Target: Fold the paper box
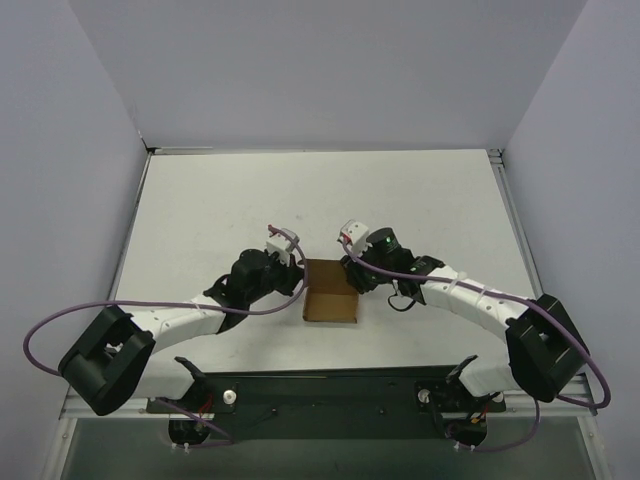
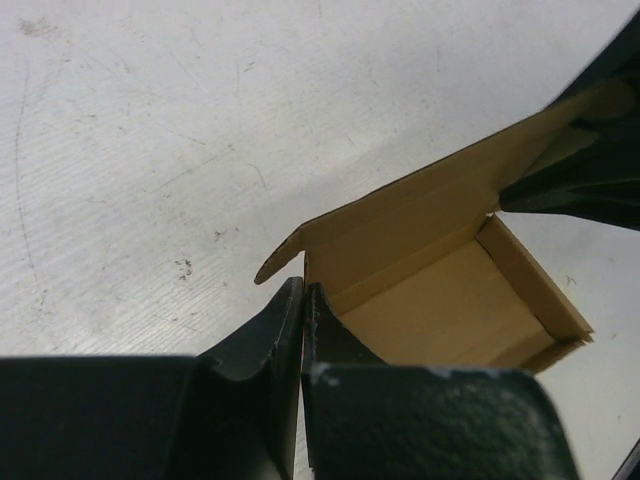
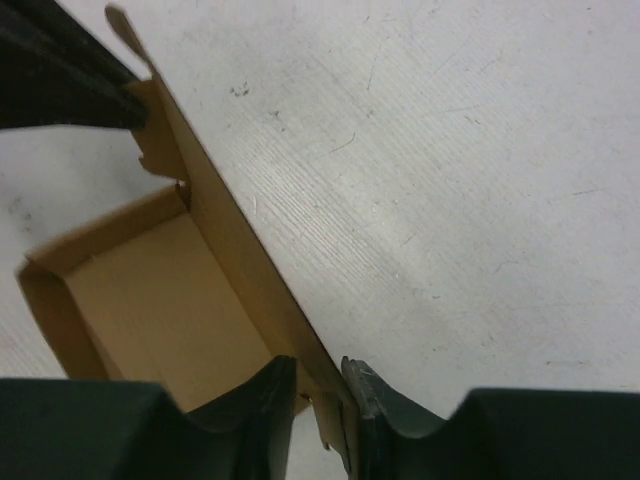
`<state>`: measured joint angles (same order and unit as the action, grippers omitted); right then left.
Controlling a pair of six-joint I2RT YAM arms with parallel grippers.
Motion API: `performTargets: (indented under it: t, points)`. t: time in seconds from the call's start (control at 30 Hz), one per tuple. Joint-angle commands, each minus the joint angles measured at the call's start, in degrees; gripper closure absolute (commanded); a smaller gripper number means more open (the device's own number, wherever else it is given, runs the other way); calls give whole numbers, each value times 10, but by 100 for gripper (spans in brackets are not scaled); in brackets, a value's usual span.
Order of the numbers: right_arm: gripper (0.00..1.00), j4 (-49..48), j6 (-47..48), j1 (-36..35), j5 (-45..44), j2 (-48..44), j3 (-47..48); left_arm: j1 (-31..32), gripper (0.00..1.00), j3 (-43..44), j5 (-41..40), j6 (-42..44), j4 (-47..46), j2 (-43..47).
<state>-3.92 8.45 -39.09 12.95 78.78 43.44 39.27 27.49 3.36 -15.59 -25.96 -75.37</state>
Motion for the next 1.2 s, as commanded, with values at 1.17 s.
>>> performTargets:
  t: [1.17]
  points:
    - [62, -217, -91, 142, 216, -107, -144, -13, 100, 6, 143, 94, 20, 64]
